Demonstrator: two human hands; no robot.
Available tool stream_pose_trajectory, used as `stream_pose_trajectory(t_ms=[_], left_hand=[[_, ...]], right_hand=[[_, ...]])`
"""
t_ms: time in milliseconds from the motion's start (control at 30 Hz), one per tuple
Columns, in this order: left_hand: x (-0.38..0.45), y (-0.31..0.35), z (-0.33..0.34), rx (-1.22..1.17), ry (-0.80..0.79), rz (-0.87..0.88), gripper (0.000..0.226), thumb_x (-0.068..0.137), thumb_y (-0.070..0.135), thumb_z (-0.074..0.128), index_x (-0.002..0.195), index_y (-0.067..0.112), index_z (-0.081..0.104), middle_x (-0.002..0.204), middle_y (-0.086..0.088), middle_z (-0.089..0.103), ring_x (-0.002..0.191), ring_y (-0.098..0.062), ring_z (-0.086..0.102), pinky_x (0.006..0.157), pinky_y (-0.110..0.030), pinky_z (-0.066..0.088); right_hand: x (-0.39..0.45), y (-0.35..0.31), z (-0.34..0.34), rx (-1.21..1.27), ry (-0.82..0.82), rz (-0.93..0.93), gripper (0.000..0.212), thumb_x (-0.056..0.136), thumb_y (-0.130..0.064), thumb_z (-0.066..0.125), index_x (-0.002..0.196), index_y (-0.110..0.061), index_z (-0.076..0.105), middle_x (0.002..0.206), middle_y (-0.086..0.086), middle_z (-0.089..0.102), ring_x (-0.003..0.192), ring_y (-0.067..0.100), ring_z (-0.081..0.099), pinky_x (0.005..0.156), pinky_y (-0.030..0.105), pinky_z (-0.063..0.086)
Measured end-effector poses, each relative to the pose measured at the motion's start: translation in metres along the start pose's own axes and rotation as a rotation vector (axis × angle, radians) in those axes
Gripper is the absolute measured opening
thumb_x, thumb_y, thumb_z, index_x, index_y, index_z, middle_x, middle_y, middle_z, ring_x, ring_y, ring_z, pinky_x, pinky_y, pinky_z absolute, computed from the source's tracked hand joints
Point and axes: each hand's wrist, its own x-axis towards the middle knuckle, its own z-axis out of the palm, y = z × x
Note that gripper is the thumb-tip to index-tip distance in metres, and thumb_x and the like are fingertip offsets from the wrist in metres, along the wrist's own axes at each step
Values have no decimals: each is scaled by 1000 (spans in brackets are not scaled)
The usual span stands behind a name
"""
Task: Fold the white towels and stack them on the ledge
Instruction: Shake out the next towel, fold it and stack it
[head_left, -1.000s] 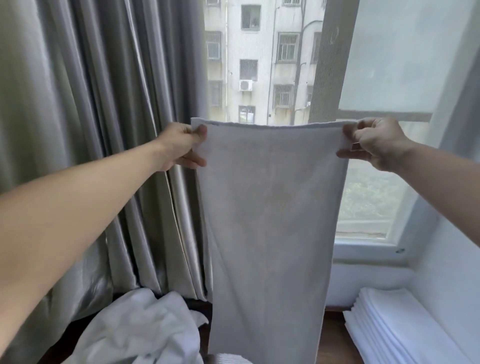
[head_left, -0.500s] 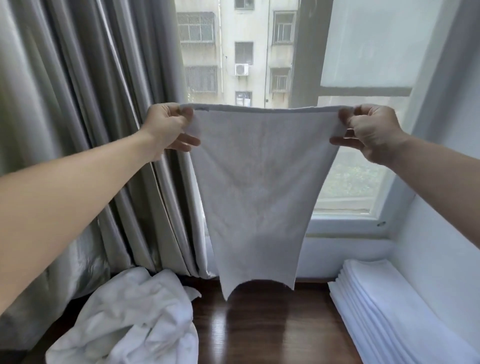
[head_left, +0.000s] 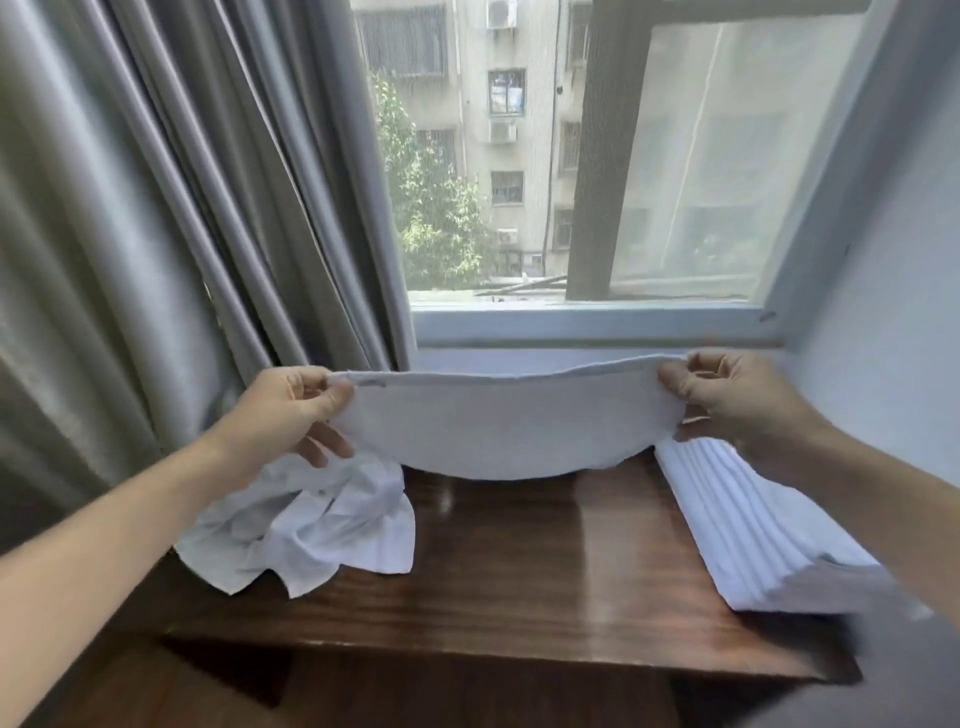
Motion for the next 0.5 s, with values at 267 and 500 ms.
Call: stream_pose_trajectory(t_ms=[267, 500], left_hand=[[-55, -95, 36, 157, -247, -190, 23, 101, 31, 60, 98, 16, 78, 64, -14, 71, 50, -20, 63, 49, -24, 46], [-41, -154, 51, 206, -320, -299, 31, 101, 43, 58, 96, 17, 75, 68, -8, 69, 55, -18, 61, 50, -25, 40]], right_hand=[[-63, 109, 18, -124, -140, 204, 17, 96, -17, 71, 82, -10, 77, 88, 13, 77, 79, 24, 70, 77, 43, 54], [-57, 160, 33, -165, -204, 387, 25, 99, -21, 67, 78, -7, 71, 74, 4, 70, 64, 13, 62, 66, 30, 49]])
